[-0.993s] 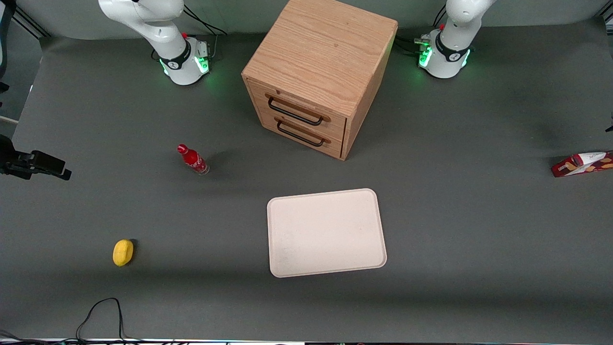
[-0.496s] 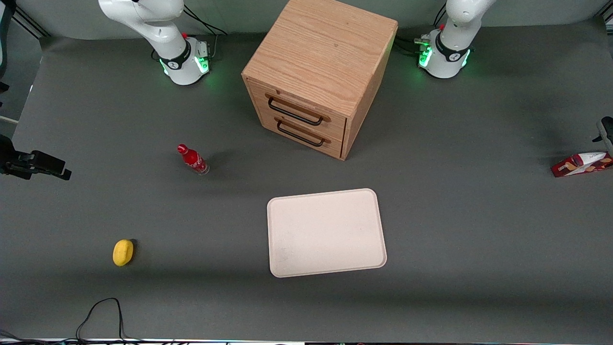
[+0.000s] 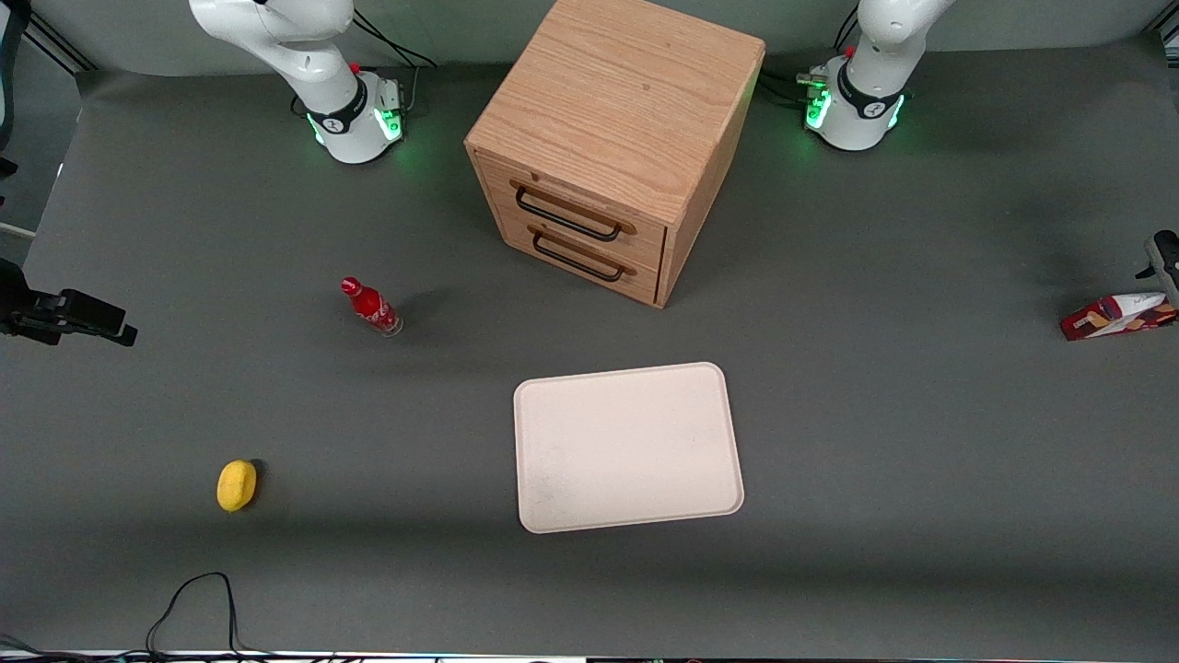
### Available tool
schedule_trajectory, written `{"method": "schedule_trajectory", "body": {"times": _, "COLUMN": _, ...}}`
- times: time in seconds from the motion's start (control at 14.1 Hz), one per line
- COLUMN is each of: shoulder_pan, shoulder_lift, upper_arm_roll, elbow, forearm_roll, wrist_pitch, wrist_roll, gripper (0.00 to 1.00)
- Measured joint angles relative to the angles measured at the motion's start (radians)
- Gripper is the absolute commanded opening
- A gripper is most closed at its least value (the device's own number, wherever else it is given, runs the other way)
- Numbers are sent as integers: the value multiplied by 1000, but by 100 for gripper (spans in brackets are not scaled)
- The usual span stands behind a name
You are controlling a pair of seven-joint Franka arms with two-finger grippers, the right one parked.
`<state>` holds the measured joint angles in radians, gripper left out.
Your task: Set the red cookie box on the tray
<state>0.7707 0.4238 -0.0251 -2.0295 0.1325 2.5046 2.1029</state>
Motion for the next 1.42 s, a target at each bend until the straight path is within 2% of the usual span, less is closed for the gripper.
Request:
{"method": "schedule_trajectory", "body": {"times": 0.71, "shoulder_pan": -1, "shoulder_lift": -3, "upper_arm_roll": -8, "elbow": 33, "forearm_roll": -12, "wrist_pitch": -21, "wrist_roll": 21, "gripper": 0}}
{"method": "schedule_trajectory", "body": {"times": 0.99, "shoulder_pan": -4, "shoulder_lift": -80, "upper_arm_roll": -43, "elbow": 170, "forearm_roll": -23, "wrist_pitch": -274, "wrist_roll": 8, "gripper": 0}}
{"method": "schedule_trajectory", "body": {"times": 1.42, "shoulder_pan": -56, "shoulder_lift": -241, "upper_arm_roll": -89, "elbow": 495, "forearm_roll": -25, "wrist_pitch": -779, "wrist_roll": -190, "gripper": 0}}
